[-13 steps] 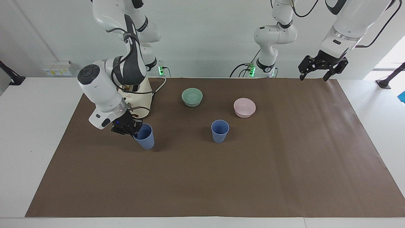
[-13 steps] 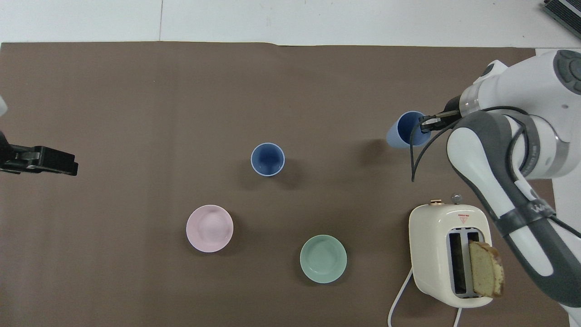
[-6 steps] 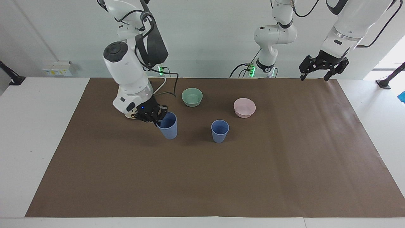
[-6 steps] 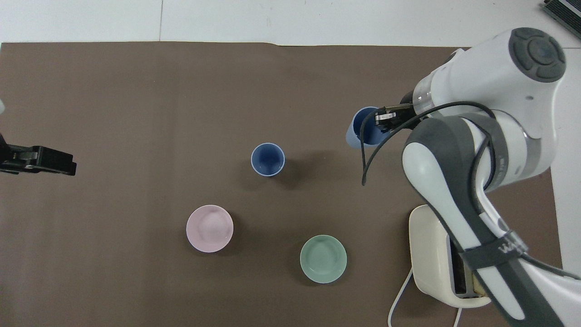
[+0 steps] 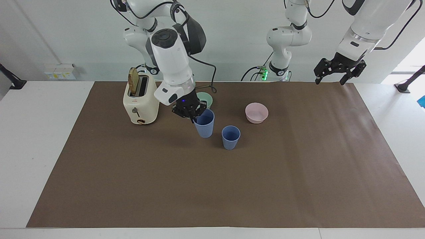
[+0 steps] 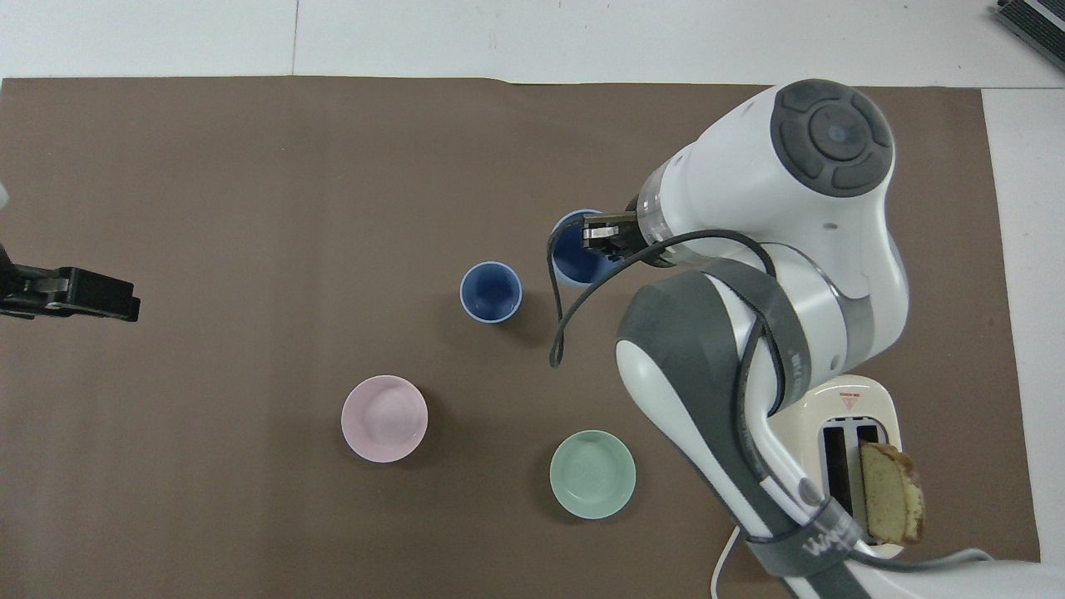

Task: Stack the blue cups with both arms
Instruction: 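Carry the blue cup with the right gripper over the placed cup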

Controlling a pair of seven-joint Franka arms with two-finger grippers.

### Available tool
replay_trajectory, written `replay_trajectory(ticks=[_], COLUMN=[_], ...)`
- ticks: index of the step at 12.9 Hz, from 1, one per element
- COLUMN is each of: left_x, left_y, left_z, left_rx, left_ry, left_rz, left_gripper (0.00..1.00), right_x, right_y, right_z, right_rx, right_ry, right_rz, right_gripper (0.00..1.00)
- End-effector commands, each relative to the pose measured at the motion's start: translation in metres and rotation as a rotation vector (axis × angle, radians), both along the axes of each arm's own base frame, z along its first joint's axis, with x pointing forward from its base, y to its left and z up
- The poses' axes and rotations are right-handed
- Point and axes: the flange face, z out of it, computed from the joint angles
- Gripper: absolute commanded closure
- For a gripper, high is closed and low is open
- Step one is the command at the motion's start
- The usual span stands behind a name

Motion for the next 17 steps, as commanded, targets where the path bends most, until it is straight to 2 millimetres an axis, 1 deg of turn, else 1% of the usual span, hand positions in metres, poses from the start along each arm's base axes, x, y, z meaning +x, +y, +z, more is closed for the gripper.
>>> replay_trajectory(ticks=[1, 3, 5, 6, 7, 8, 11, 13, 17], left_x=[-0.006, -0.006, -0.006, -0.006, -0.005, -0.006, -0.005, -0.006, -0.006], left_y=[0.005, 0.005, 0.005, 0.005, 0.005, 0.005, 0.005, 0.005, 0.005], left_z=[0.005, 0.005, 0.005, 0.005, 0.004, 0.005, 0.004, 0.005, 0.005], left_rx=[0.008, 0.008, 0.008, 0.008, 0.008, 0.008, 0.008, 0.008, 0.008], left_ry=[-0.004, -0.004, -0.004, -0.004, -0.003, -0.004, -0.003, -0.004, -0.004], left_rz=[0.003, 0.003, 0.003, 0.003, 0.003, 0.003, 0.003, 0.003, 0.003], left_gripper=[0.00, 0.00, 0.00, 0.00, 0.00, 0.00, 0.00, 0.00, 0.00], right_x=[0.001, -0.006, -0.015, -0.019, -0.016, -0.014, -0.010, -0.003, -0.003], right_y=[0.031, 0.050, 0.069, 0.081, 0.088, 0.091, 0.092, 0.084, 0.083], right_z=[0.012, 0.017, 0.018, 0.008, -0.006, -0.017, -0.032, -0.032, -0.035], right_rx=[0.020, 0.038, 0.050, 0.045, 0.044, 0.038, 0.023, 0.034, 0.030], right_ry=[-0.027, -0.040, -0.052, -0.039, -0.028, -0.026, -0.012, -0.029, -0.025], right_rz=[0.002, 0.030, 0.058, 0.071, 0.062, 0.063, 0.065, 0.051, 0.055], right_gripper=[1.00, 1.00, 1.00, 1.00, 1.00, 1.00, 1.00, 1.00, 1.00])
